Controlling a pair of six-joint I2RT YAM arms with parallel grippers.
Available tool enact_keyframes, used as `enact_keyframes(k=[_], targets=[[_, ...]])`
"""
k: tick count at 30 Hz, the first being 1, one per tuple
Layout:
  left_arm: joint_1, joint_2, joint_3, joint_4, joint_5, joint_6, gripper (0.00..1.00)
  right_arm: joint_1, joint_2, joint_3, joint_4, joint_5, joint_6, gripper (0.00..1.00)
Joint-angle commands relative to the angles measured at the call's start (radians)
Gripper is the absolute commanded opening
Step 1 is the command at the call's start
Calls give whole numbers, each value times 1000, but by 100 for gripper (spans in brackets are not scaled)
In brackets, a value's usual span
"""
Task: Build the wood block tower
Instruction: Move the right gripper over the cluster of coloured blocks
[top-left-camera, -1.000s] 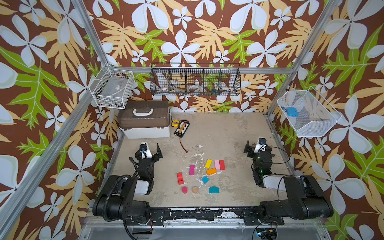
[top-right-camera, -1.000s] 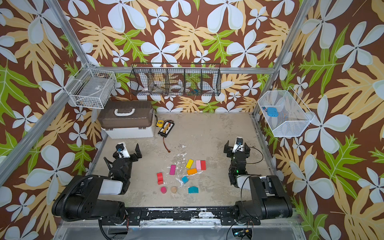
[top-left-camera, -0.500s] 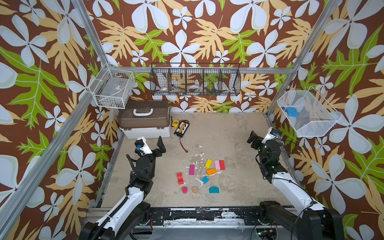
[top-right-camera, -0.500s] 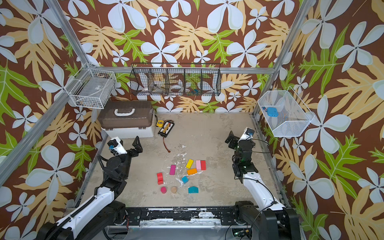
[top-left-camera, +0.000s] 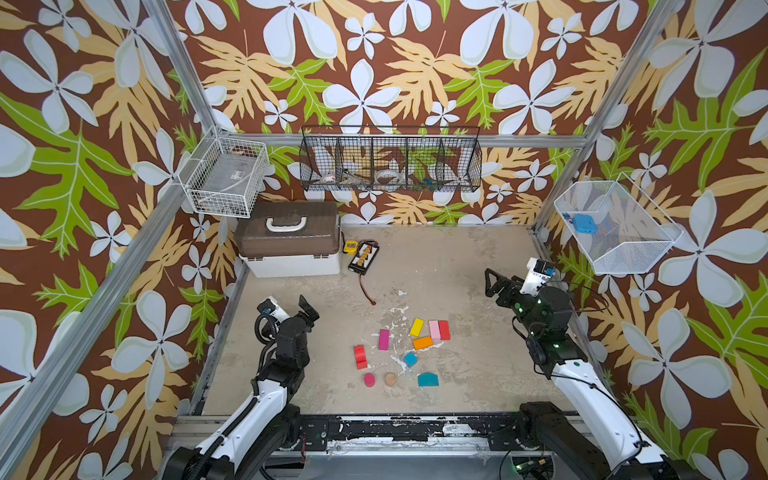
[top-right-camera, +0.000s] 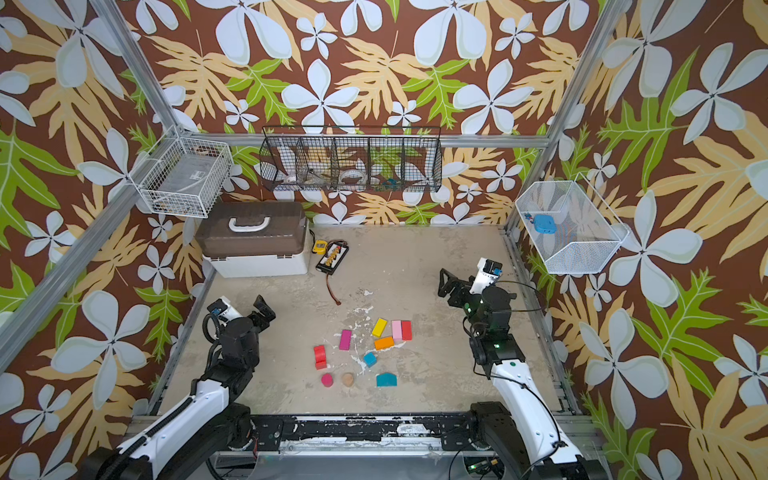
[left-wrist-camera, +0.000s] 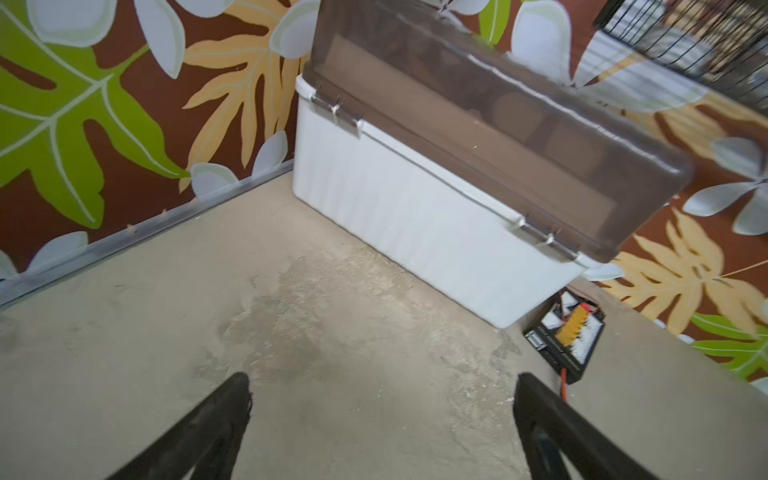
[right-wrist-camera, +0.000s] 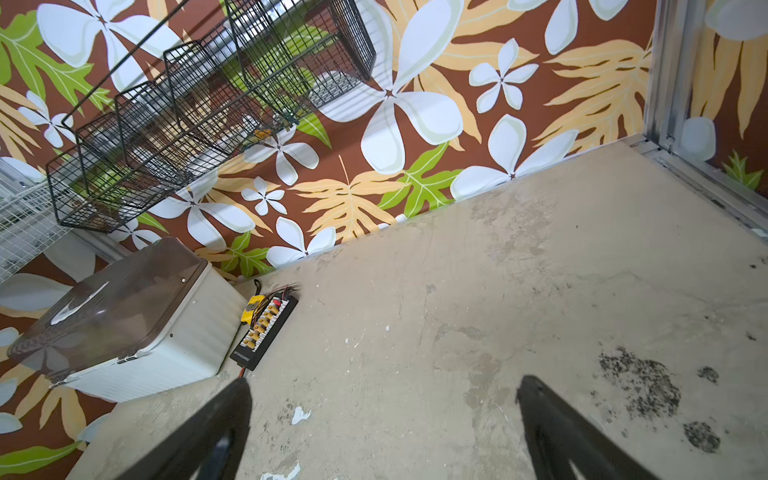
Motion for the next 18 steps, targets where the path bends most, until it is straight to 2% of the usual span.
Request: enact_keyframes(k=[1,3,4,7,9,10,14,18], targets=[[5,53,38,-1,-34,-29,100,1,22,42,-109,-61,56,100],[5,97,68,-7,-30,-27,100,15,64,46,-114,-167,106,99],[6,117,80,-12,-26,-24,100,37,77,37,-96,-184,131,95],[5,153,109,-30,-22,-22,99,196,88,45,-161,-14,160,85],[5,153,109,-26,-17,-19,99,315,96,88,-246,108,161,69],[5,147,105,-24,-17,-19,99,364,98,102,-277,142,169,66],[6,114,81,-10,-17,-22,100,559,87,97,-347,297,200,63],[5,84,62,1,-19,-22,100,657,97,52,-377,396,224,62]])
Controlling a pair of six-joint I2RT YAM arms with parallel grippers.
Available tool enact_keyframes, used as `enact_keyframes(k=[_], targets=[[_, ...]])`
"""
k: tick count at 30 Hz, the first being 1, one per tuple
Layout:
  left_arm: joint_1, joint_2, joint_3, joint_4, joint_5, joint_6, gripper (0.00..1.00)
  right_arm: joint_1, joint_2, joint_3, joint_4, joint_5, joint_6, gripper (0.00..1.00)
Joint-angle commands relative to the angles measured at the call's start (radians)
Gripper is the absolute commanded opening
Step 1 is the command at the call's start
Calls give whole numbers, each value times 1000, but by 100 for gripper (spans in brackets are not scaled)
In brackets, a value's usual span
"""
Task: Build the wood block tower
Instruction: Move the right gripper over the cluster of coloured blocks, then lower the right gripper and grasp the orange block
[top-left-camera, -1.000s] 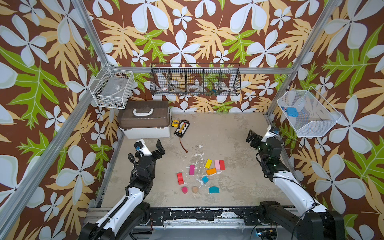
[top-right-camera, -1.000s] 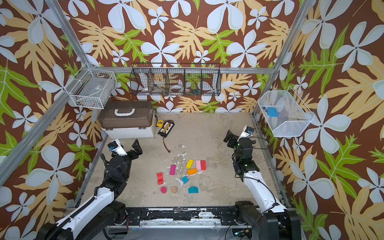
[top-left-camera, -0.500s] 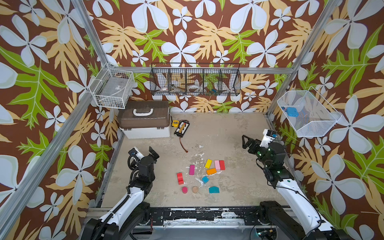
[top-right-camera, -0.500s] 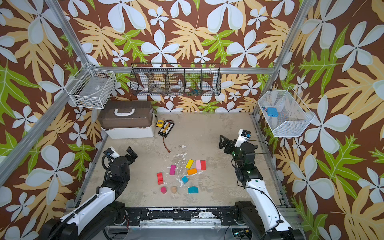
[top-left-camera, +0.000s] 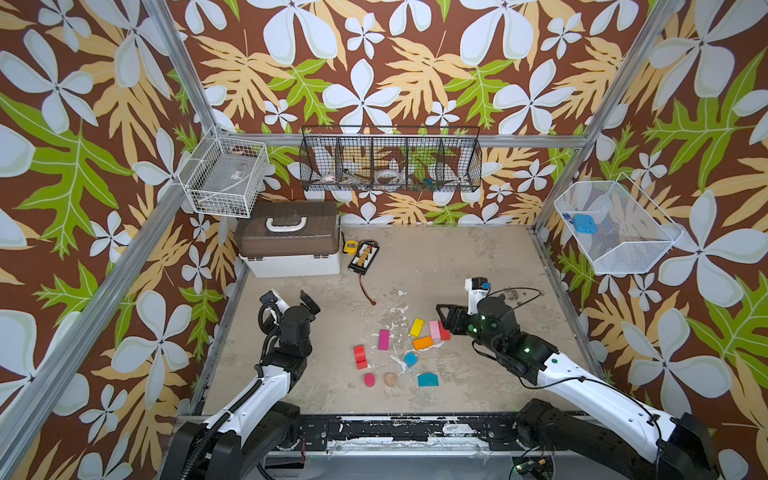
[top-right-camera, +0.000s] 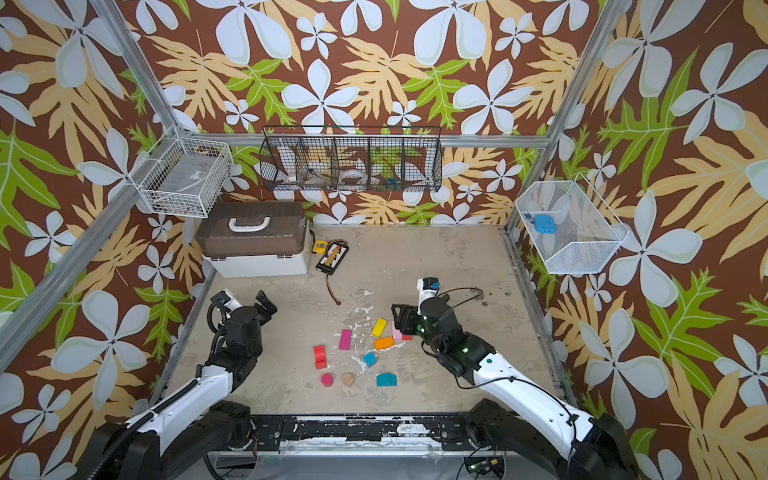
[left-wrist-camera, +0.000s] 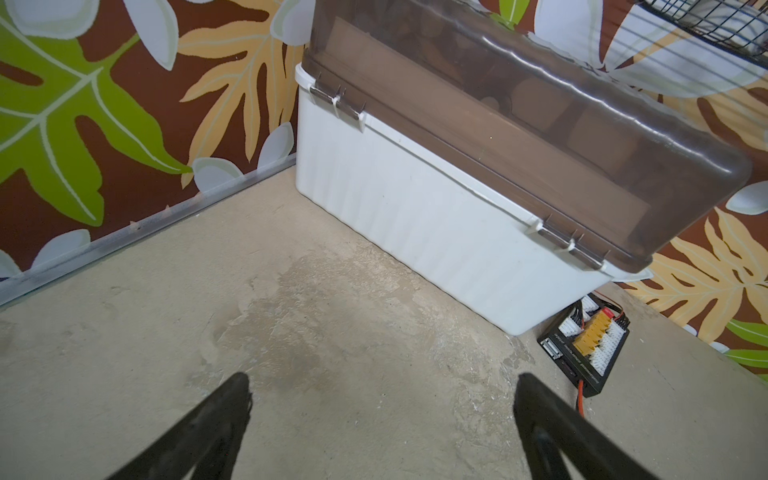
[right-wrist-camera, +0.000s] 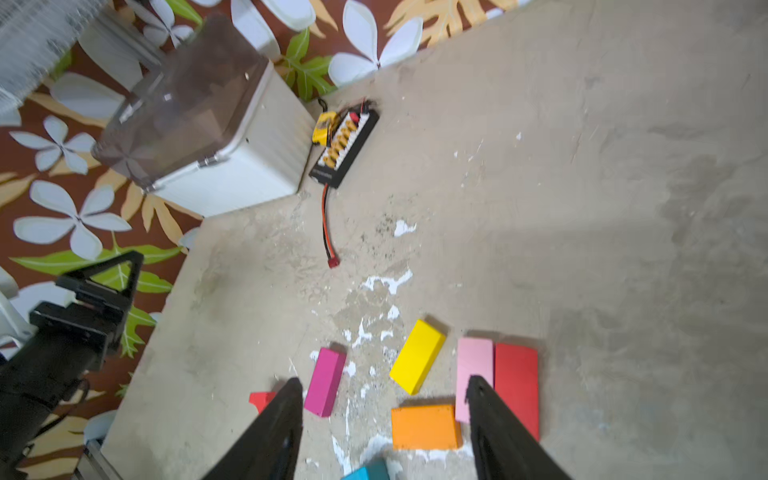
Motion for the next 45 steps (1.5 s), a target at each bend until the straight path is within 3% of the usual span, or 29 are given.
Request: enact_keyframes(k=[1,7,11,23,30,36,41,45], targets=[[2,-19,-12,23,-14,-8,100,31,15,-25,-63,146,38,61],[2,-27,-18,24,-19,-13,100,32,100,-31,-139,228,40,54],[1,-10,-6,17,-21,-13,100,31,136,-74,-35,165,11,54],[2,45,34,-6,-22,-11,99,5,320,-17,-26,174,-12,40],[1,72,53,-16,-19,-10,98,77,302,-8,9,135,-17,46],[2,80,60,-20,-17,-8,97,178,393,45,-5,151,0,49],[1,83,63,-20,-17,-8,97,195,477,68,-6,165,2,61],[2,73,54,-17,-17,-8,97,198,514,70,-3,140,8,63]])
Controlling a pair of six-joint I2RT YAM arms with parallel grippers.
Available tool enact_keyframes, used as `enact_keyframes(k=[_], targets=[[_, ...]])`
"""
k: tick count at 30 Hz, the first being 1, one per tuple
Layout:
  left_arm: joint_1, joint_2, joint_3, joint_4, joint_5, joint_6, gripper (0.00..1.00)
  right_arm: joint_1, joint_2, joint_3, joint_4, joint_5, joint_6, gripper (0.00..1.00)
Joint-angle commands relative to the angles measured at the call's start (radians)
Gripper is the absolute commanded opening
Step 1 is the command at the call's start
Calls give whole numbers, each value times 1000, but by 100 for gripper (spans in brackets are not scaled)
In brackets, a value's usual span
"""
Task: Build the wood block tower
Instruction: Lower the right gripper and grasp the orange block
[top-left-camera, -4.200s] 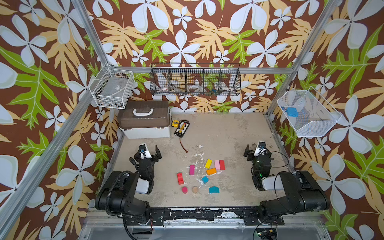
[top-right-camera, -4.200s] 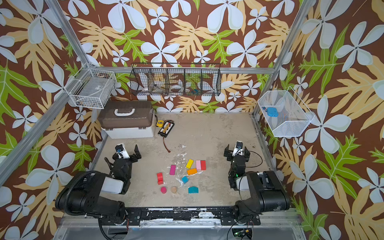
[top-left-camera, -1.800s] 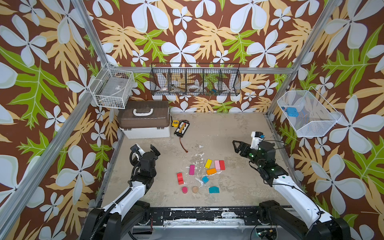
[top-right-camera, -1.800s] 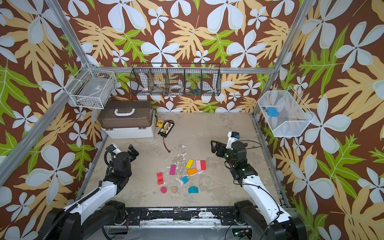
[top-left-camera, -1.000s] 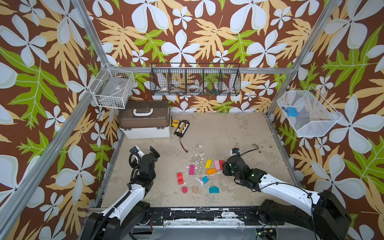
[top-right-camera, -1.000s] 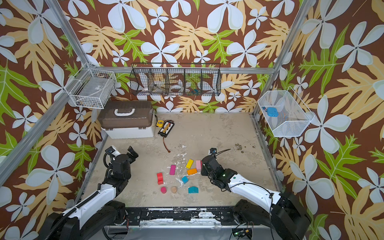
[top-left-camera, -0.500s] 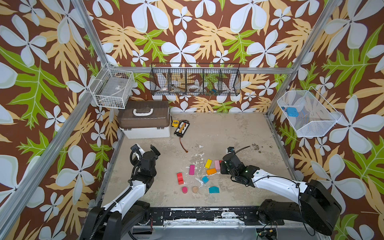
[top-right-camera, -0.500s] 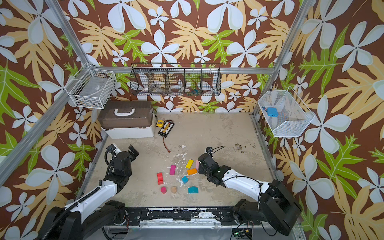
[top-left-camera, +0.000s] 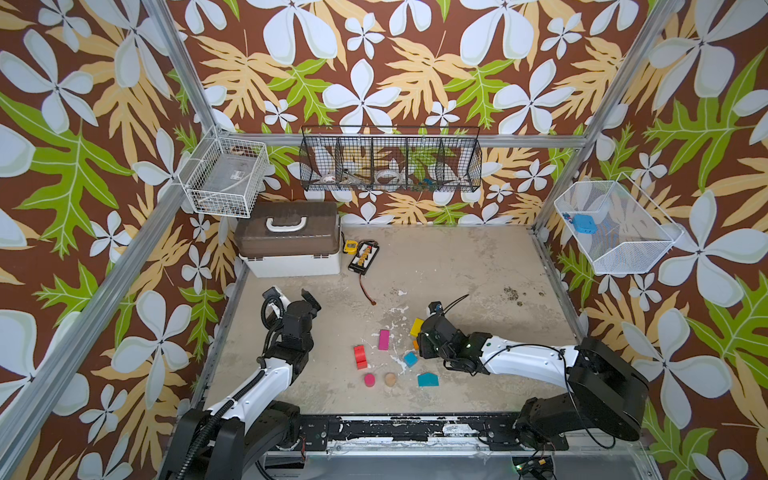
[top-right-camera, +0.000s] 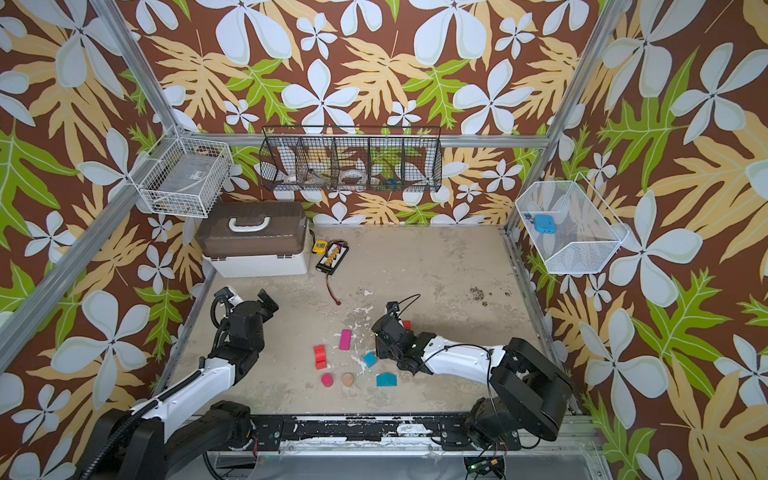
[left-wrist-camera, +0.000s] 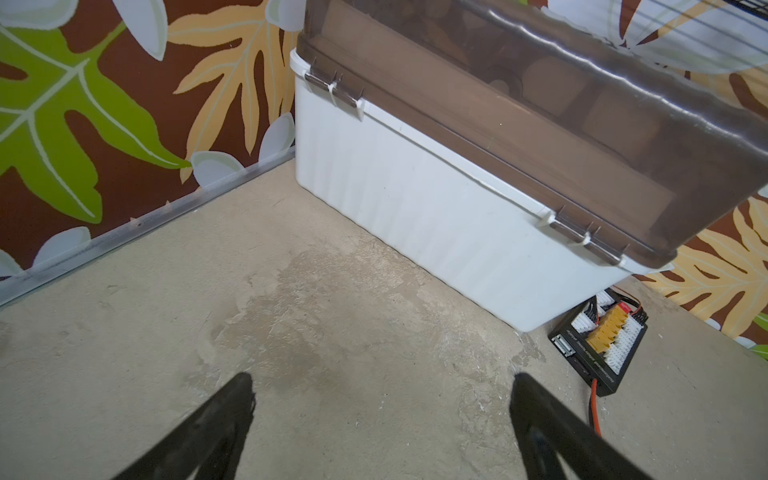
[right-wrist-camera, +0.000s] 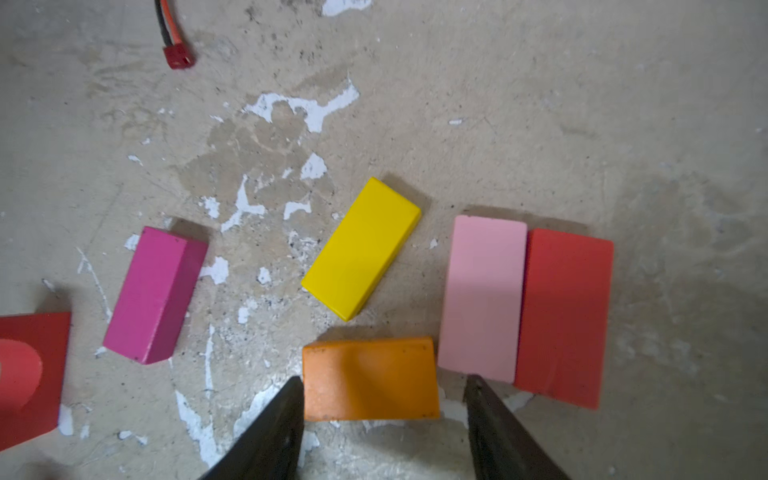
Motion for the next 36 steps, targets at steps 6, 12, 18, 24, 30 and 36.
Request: enact_keyframes(k=[6,12,18,24,30,36], targets=[[0,-2,1,8,-14,-3,97,23,31,5,3,-7,6,75],[0,-11,-5,10,-16,-4,97,60,106,65,-36,4,2,79],[1,-5,-1,9,-14,-3,97,82,161,99,-53,48,11,79],[1,-5,-1,9,-16,-3,97,82,202,121,-97,97,37,72],[1,-6,-2,9,-16,-4,97,83,205,118,-111,110,49,63],[1,-6,-1,10,-15,-3,97,83,112,64,-127,131,72,58]])
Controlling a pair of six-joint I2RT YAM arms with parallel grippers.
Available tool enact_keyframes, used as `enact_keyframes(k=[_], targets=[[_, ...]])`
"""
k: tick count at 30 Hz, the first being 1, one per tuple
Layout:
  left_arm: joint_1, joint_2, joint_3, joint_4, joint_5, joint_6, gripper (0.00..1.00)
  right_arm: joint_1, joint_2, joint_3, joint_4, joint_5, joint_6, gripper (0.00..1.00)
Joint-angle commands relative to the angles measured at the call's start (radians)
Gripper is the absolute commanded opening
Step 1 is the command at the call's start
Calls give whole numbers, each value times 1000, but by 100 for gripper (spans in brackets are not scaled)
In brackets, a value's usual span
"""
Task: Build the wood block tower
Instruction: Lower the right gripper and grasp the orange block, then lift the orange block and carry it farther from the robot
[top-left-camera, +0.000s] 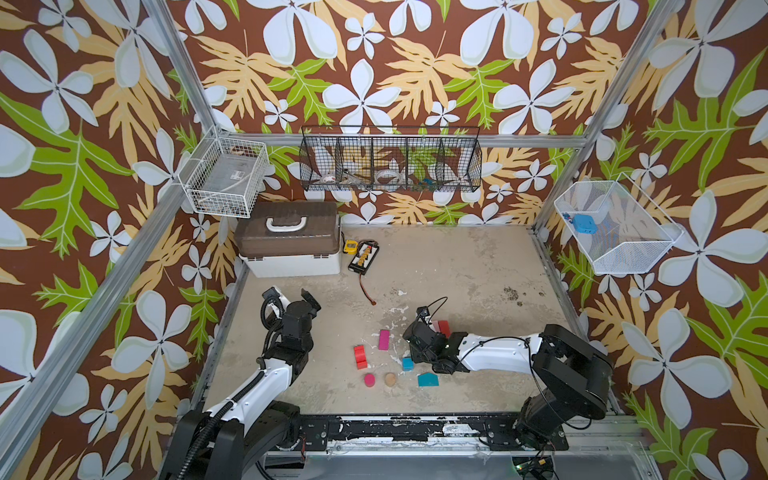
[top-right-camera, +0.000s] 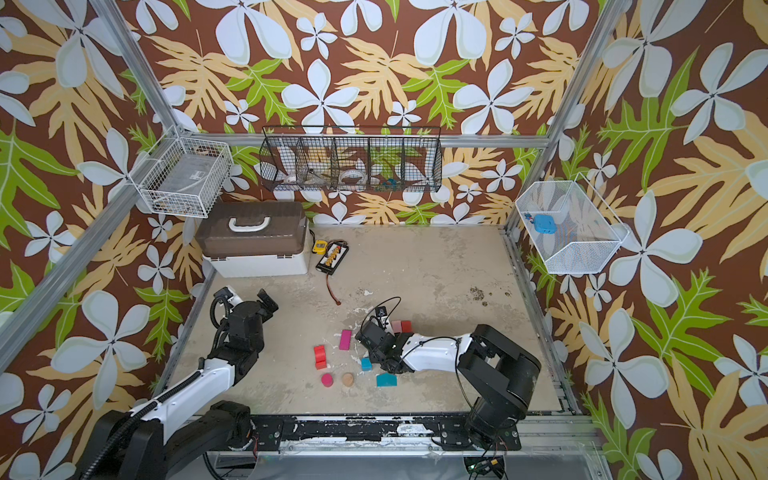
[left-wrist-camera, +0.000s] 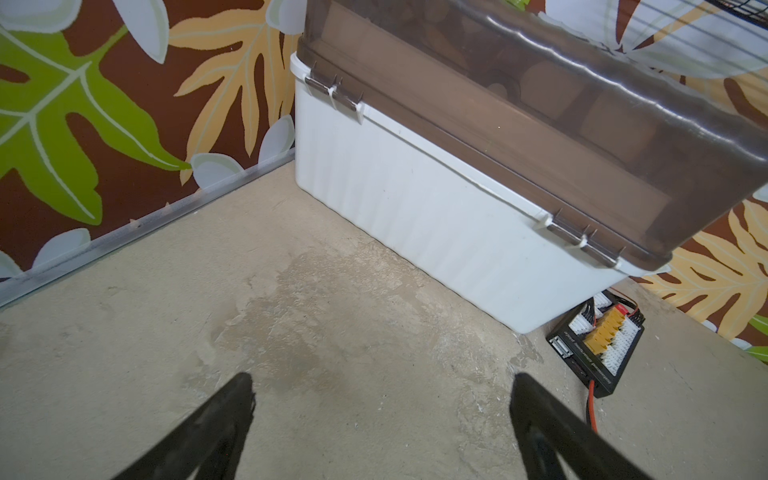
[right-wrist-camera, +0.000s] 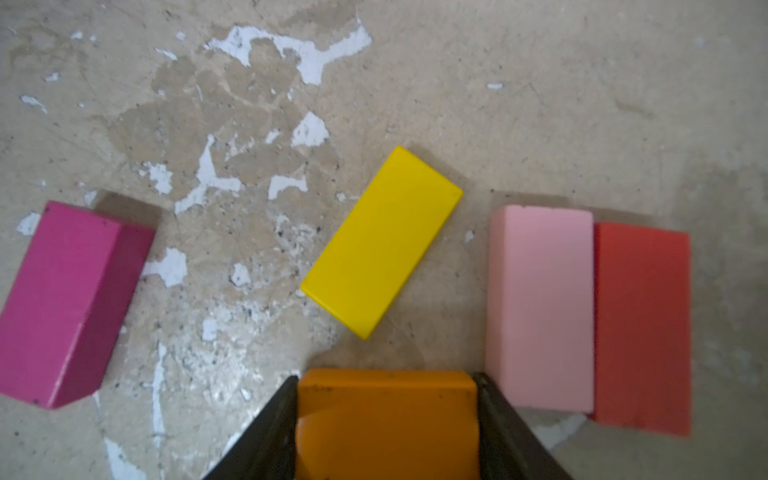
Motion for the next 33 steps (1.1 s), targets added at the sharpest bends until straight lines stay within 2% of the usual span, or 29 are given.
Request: enact_keyframes(k=[1,8,16,28,33], targets=[[0,-1,0,10,-15,-3,97,0,-61,-35,-63,25,28,57],[1,-7,-5,12,-13,-4,97,-11,-205,-128,-85,70,45,56],[0,-25,-17,19,-15,-5,98,-153,-245,-217,-32,28,17,54],[1,-26,-18,18,-15,-5,98,-306,-120,-130,18,-4,-30,53],[1,-21,-16,18,-15,-5,98,-315,-56,-44,2,13,-37,53]])
